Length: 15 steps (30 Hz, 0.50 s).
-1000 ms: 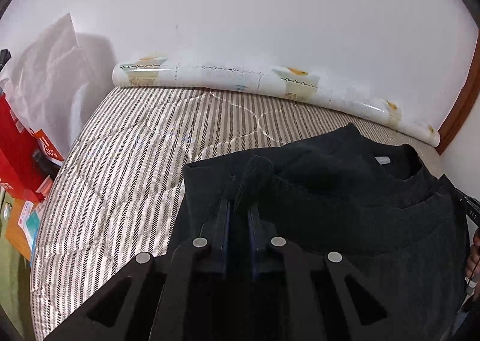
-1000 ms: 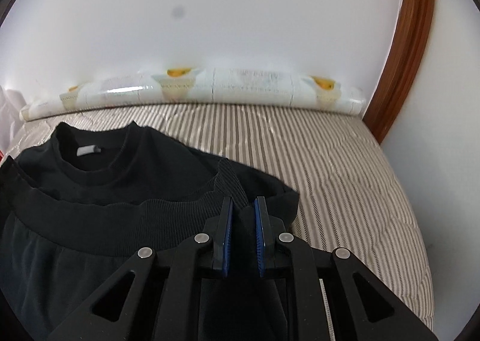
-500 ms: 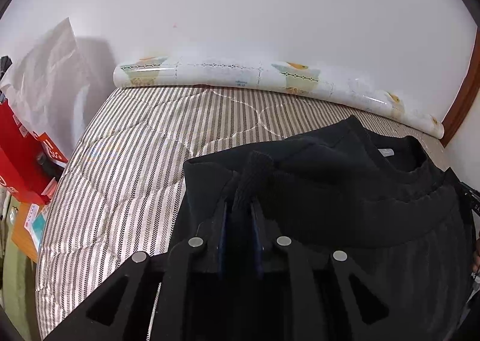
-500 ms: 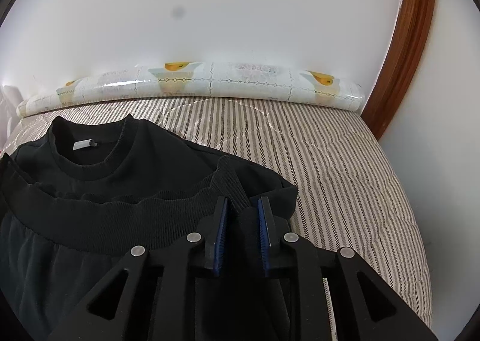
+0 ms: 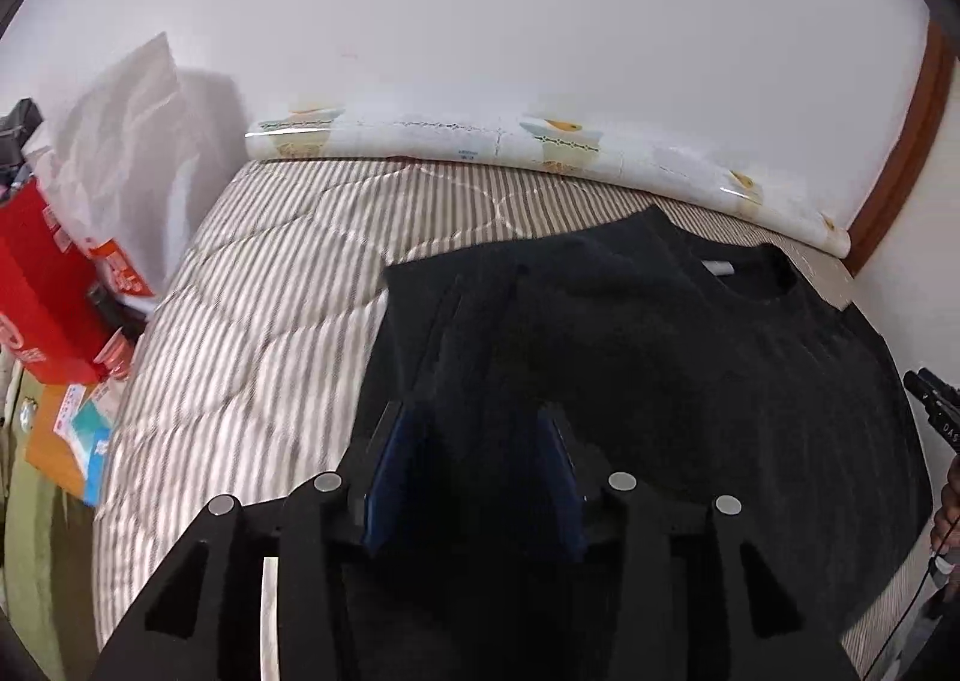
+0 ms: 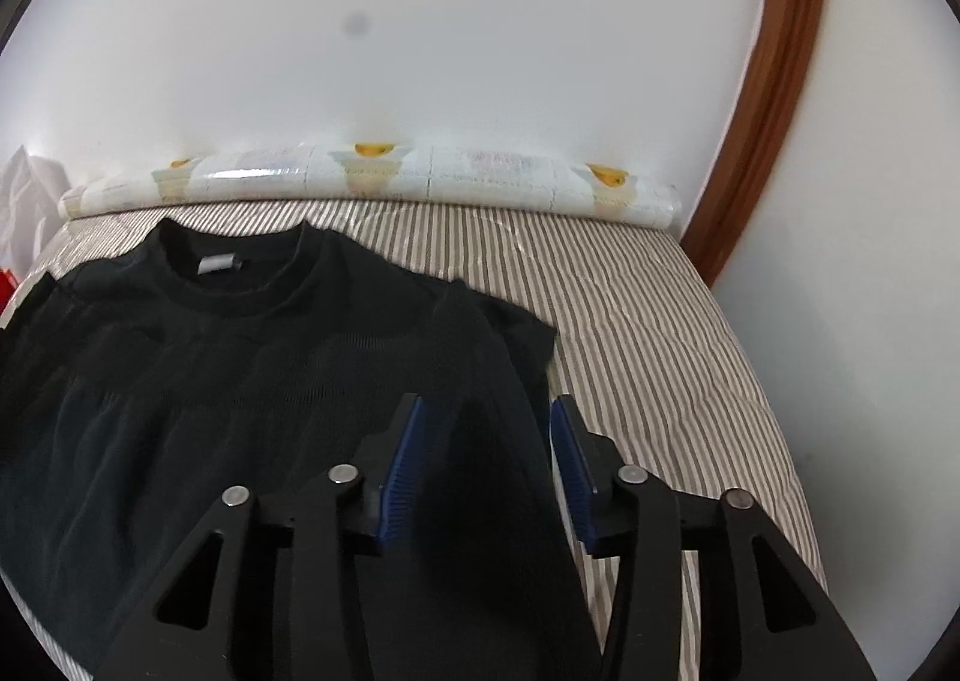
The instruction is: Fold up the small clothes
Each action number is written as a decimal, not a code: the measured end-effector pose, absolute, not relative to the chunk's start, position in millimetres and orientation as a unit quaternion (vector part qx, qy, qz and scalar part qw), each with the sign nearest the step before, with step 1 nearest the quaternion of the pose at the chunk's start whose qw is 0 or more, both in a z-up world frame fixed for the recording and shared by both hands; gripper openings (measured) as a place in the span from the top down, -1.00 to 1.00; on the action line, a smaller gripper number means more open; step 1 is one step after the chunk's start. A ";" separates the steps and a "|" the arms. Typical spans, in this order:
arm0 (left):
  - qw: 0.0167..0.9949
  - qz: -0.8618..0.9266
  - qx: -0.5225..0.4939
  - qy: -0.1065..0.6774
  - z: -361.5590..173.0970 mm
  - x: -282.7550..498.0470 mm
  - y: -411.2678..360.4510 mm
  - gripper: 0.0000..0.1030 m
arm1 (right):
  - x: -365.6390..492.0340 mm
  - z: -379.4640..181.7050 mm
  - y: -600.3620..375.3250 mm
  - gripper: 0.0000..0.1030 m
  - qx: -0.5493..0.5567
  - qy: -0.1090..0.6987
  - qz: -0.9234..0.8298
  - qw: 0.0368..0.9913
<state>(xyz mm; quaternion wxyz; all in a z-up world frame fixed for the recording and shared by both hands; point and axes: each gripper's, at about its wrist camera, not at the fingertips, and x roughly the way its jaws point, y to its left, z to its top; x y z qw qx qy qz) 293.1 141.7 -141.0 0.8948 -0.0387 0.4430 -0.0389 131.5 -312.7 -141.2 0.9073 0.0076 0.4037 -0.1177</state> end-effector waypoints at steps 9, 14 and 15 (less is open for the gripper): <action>0.886 -0.046 -0.059 0.457 -148.5 208.1 168.2 0.05 | 53.0 -168.1 -311.0 0.12 0.035 0.459 -0.154 0.874; 0.882 -0.058 -0.057 0.465 -156.8 172.7 172.7 0.00 | 17.7 -162.2 -301.1 0.10 0.051 0.465 -0.156 0.870; 0.882 -0.060 -0.058 0.465 -157.2 168.7 173.6 -0.01 | 11.6 -161.0 -298.1 0.10 0.050 0.467 -0.160 0.869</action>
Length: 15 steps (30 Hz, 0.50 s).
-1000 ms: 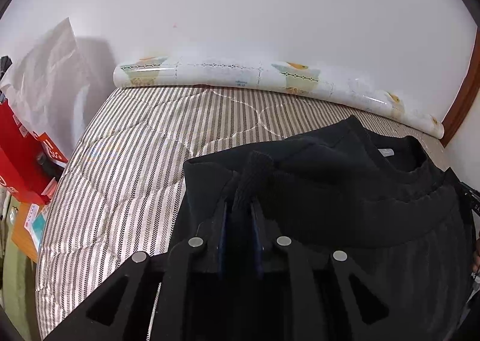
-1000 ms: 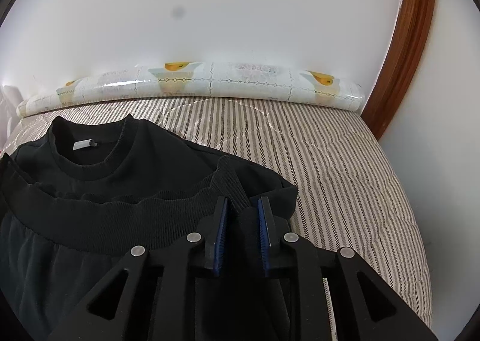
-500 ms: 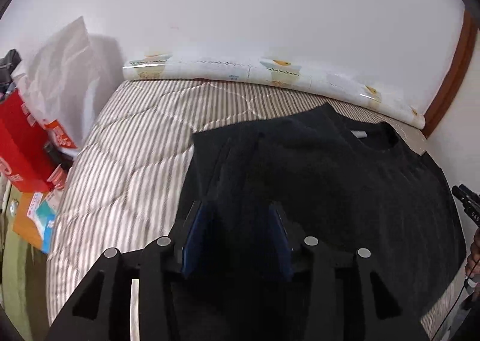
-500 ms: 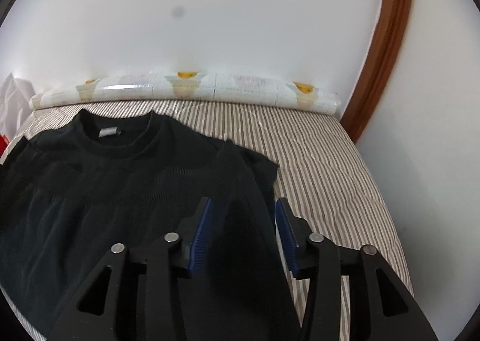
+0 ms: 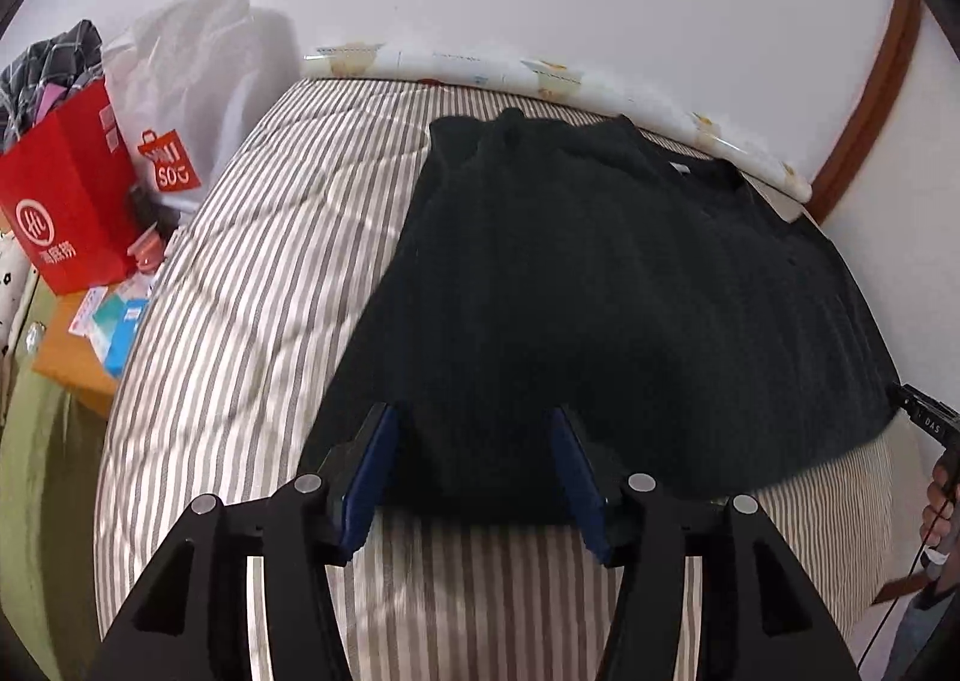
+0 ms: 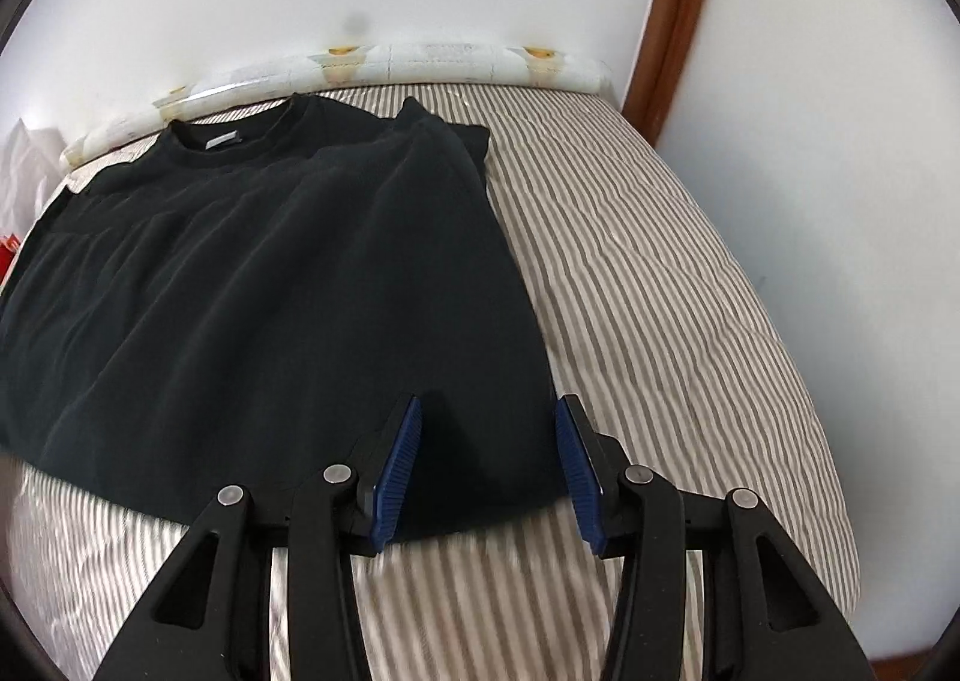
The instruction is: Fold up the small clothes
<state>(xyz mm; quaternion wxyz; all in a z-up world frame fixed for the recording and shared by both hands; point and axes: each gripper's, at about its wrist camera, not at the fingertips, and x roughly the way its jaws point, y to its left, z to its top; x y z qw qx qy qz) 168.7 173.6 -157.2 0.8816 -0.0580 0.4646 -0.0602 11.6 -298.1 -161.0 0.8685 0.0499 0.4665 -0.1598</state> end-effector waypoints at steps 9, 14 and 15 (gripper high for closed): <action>0.875 -0.075 -0.085 0.470 -164.2 147.3 177.3 -0.11 | -21.5 -156.2 -279.6 0.09 0.058 0.460 -0.148 0.874; 0.870 -0.074 -0.101 0.476 -174.9 143.8 179.7 -0.15 | -22.5 -160.9 -281.1 -0.01 0.062 0.453 -0.145 0.877; 0.870 -0.073 -0.104 0.477 -176.4 144.0 180.3 -0.15 | -22.4 -162.4 -283.5 -0.02 0.065 0.452 -0.145 0.878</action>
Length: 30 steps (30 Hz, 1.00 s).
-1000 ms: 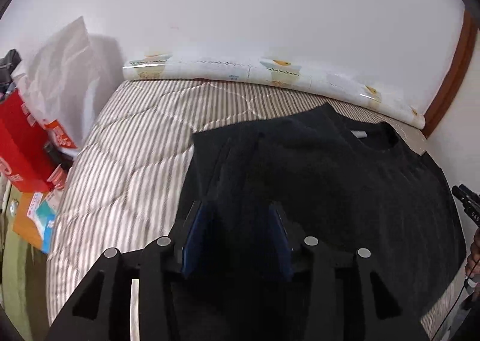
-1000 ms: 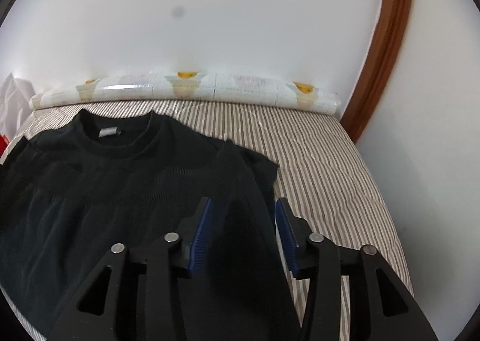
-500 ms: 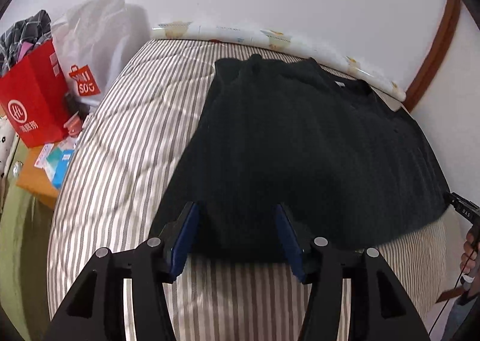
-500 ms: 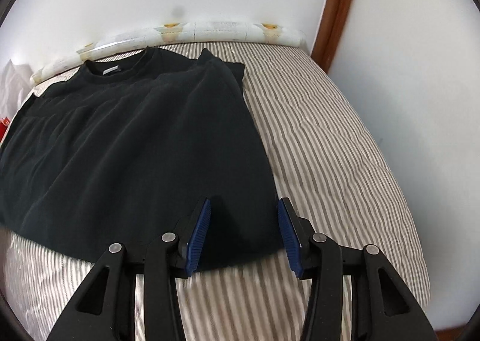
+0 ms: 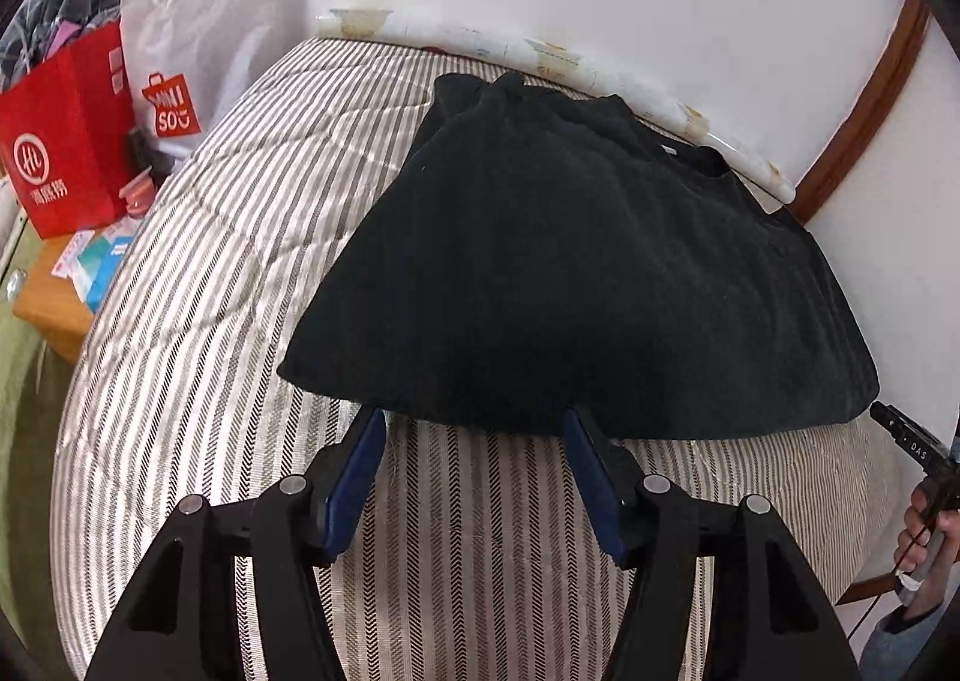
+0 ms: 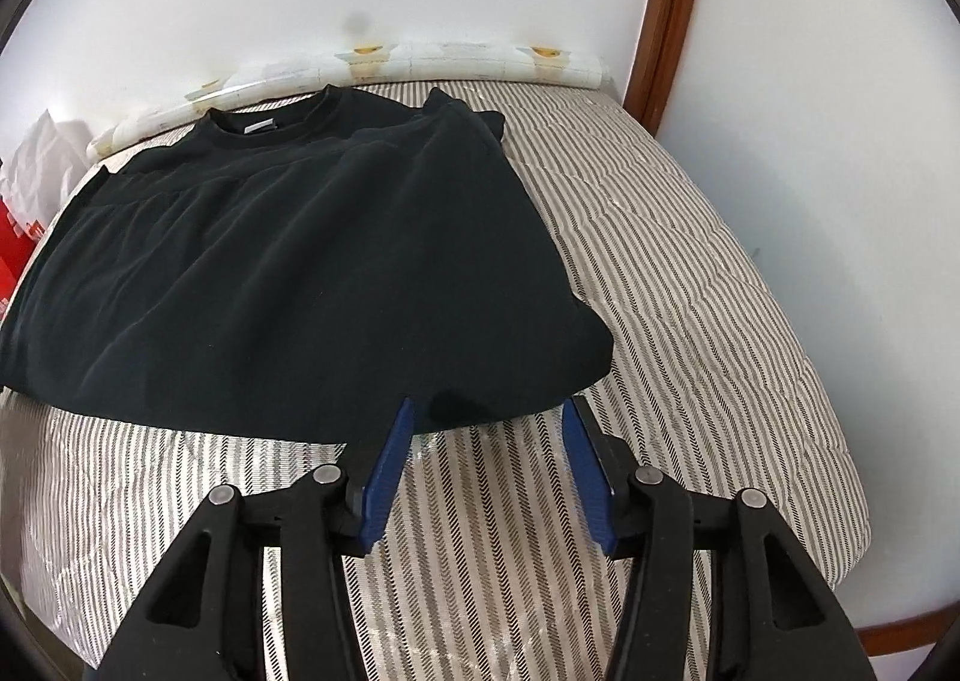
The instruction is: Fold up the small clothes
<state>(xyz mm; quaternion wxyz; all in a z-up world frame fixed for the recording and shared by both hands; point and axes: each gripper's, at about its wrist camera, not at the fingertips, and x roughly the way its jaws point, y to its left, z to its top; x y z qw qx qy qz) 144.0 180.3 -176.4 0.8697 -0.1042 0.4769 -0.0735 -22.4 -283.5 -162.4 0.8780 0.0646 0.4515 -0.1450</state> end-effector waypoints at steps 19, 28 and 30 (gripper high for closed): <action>0.867 -0.073 -0.184 0.457 -191.9 158.9 202.3 -0.35 | -0.3 -182.8 -332.2 -0.43 0.169 0.431 -0.156 0.873; 0.872 -0.039 -0.185 0.452 -192.3 170.6 199.2 0.38 | 17.6 -196.6 -340.4 -0.05 0.225 0.412 -0.109 0.876; 0.872 -0.048 -0.190 0.449 -188.6 169.7 198.1 0.66 | 16.1 -194.1 -340.1 0.32 0.217 0.402 -0.100 0.884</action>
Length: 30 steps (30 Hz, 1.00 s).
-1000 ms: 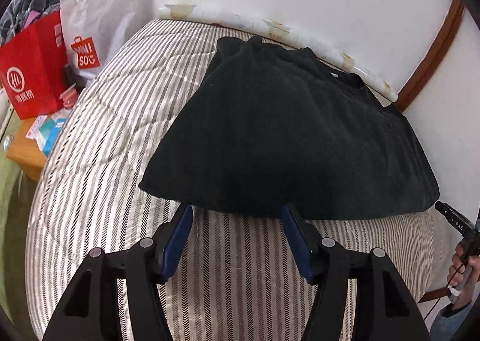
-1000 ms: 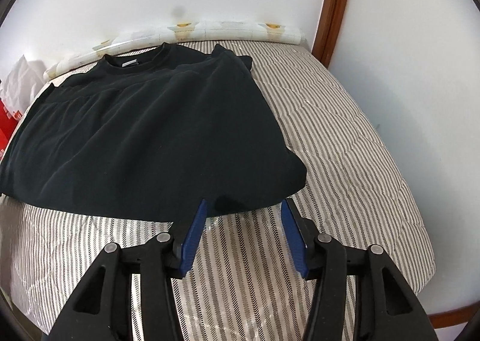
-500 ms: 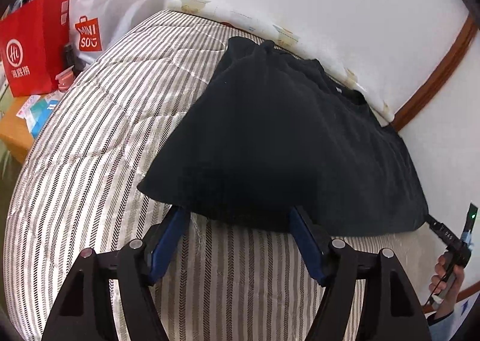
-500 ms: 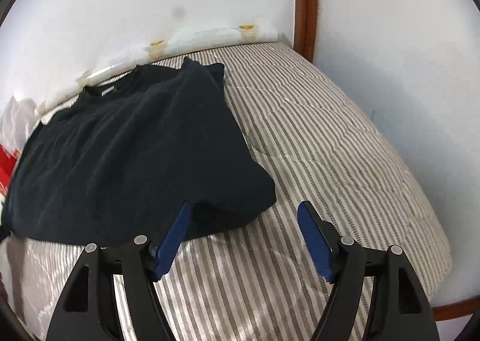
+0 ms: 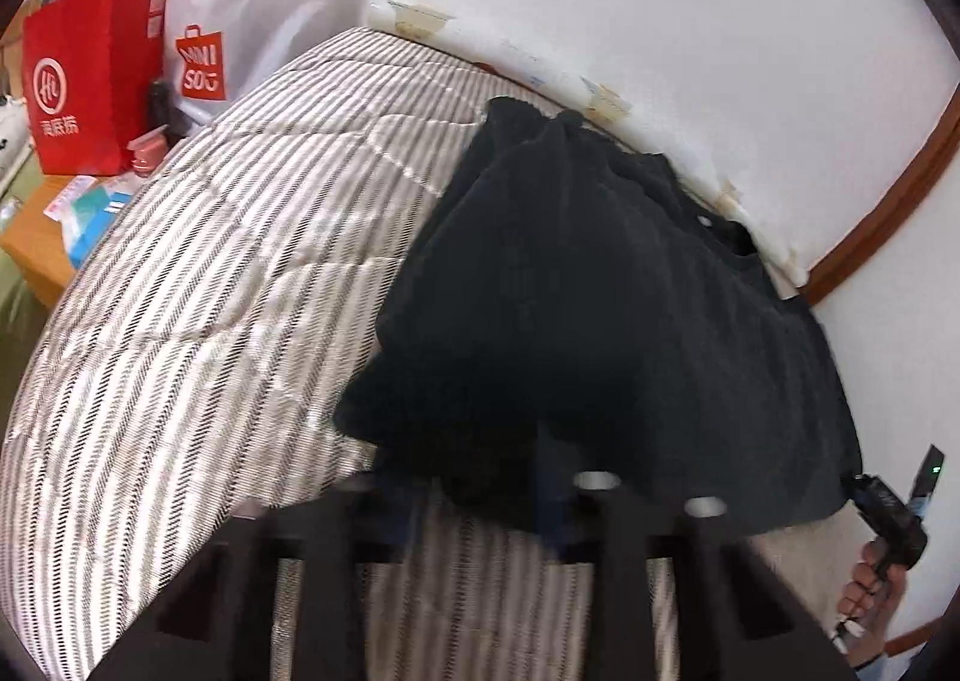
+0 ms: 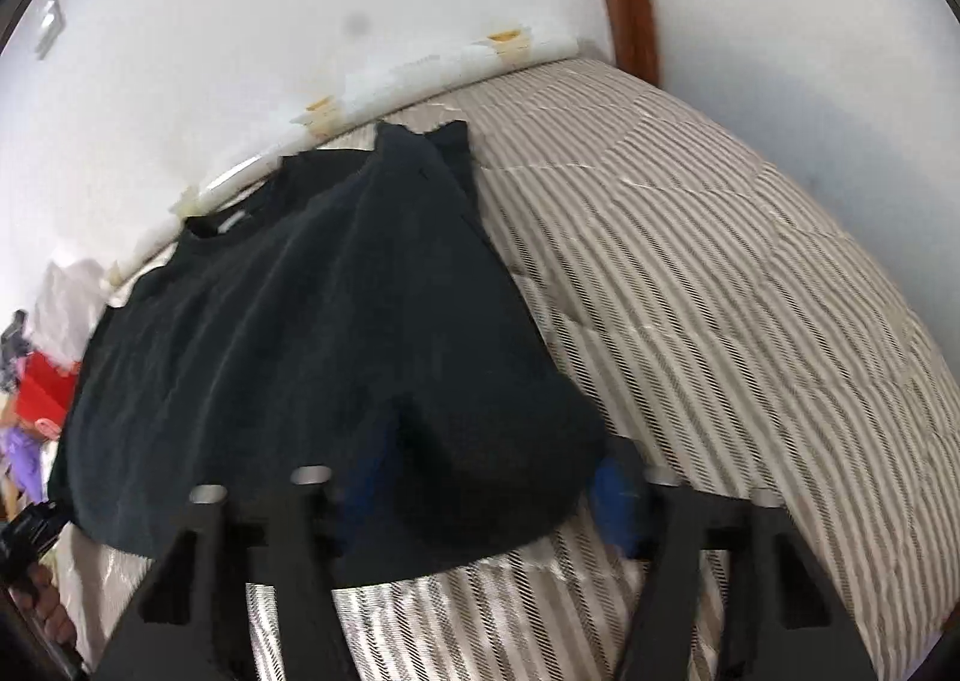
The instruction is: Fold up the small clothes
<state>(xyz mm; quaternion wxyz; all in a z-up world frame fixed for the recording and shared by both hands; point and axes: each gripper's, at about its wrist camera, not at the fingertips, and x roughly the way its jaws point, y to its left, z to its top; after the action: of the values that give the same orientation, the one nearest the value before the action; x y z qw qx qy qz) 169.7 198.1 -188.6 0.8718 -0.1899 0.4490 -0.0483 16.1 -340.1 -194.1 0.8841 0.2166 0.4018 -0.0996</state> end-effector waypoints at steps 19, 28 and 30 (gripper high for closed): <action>0.884 -0.050 -0.151 0.439 -173.1 104.7 191.5 0.74 | -21.9 -170.7 -331.2 0.26 0.163 0.417 -0.124 0.886; 0.866 -0.065 -0.187 0.459 -178.9 89.8 210.3 0.44 | -17.8 -107.4 -247.8 -0.04 0.062 0.362 -0.107 0.924; 0.867 -0.063 -0.177 0.461 -177.6 82.6 214.0 0.35 | -5.6 -105.9 -214.0 -0.13 0.044 0.362 -0.075 0.928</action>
<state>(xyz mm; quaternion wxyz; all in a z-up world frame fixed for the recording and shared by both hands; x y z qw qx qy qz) 82.6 214.0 -177.6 0.8671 -0.1773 0.4612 -0.0629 -5.6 -214.0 -105.9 0.9282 0.0441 0.3618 -0.0747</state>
